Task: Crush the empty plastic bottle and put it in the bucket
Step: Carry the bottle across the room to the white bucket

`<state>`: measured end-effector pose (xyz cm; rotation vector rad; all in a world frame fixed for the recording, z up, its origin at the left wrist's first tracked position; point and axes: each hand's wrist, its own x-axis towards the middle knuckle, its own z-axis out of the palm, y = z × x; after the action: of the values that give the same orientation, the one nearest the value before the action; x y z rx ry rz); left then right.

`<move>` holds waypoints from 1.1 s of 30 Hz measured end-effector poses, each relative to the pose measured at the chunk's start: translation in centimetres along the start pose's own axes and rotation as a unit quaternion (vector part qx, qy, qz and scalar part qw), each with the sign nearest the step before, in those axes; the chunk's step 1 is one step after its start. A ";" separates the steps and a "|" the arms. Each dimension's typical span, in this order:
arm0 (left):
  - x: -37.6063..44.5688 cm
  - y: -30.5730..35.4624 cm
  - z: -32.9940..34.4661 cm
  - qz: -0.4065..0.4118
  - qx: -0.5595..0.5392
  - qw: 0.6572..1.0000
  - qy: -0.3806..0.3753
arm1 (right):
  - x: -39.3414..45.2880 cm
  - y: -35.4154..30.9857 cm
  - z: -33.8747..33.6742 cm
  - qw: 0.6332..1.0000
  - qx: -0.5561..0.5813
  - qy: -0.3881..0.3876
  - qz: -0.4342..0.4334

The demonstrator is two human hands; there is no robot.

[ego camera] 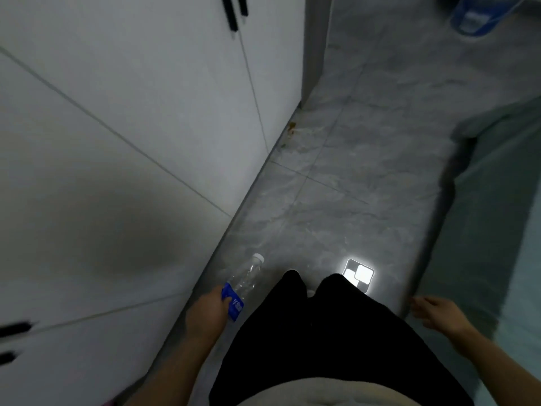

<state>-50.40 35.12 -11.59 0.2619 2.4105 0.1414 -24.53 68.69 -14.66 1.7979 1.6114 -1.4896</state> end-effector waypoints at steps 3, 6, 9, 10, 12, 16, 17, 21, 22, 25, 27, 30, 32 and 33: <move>3.3 3.4 -1.9 0.047 0.039 0.998 -0.009 | -0.4 1.8 -0.7 0.998 0.039 0.033 0.034; 6.1 7.4 -3.4 0.098 0.061 0.993 -0.035 | -0.7 3.8 -1.7 0.991 0.086 0.073 0.074; 8.9 11.8 -4.5 0.138 0.076 0.986 -0.057 | -0.3 5.5 -3.0 0.980 0.135 0.081 0.120; 9.8 13.3 -4.7 0.143 0.075 0.985 -0.057 | 0.2 5.7 -3.5 0.978 0.144 0.080 0.131; 11.3 16.2 -4.9 0.152 0.077 0.984 -0.053 | 1.6 5.5 -4.8 0.973 0.161 0.086 0.137; 13.1 21.9 -4.7 0.151 0.068 0.985 -0.044 | 5.7 2.7 -8.9 0.972 0.182 0.096 0.117; 13.3 23.2 -4.6 0.148 0.071 0.985 -0.044 | 6.7 1.6 -10.1 0.971 0.188 0.100 0.106; 14.3 28.1 -4.3 0.138 0.059 0.988 -0.038 | 11.2 -3.3 -15.1 0.975 0.193 0.095 0.054; 14.6 29.0 -4.4 0.129 0.062 0.989 -0.037 | 12.1 -4.6 -16.1 0.976 0.195 0.092 0.043; 15.7 31.3 -4.9 0.110 0.080 0.990 -0.042 | 14.5 -8.3 -18.7 0.975 0.204 0.088 0.019; 17.0 32.8 -5.3 0.100 0.088 0.990 -0.041 | 16.2 -10.2 -20.2 0.975 0.202 0.089 0.011; 19.3 35.3 -5.9 0.081 0.097 0.991 -0.048 | 18.6 -12.3 -22.0 0.974 0.206 0.093 0.026; 21.2 37.5 -6.4 0.077 0.099 0.991 -0.053 | 20.1 -13.5 -23.1 0.973 0.210 0.093 0.039; 22.3 38.8 -6.8 0.078 0.102 0.990 -0.054 | 20.7 -13.9 -23.6 0.972 0.210 0.093 0.047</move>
<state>-65.50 77.74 -14.07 0.5388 2.2967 -0.0480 -28.71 102.78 -16.37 2.2664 1.3339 -1.7634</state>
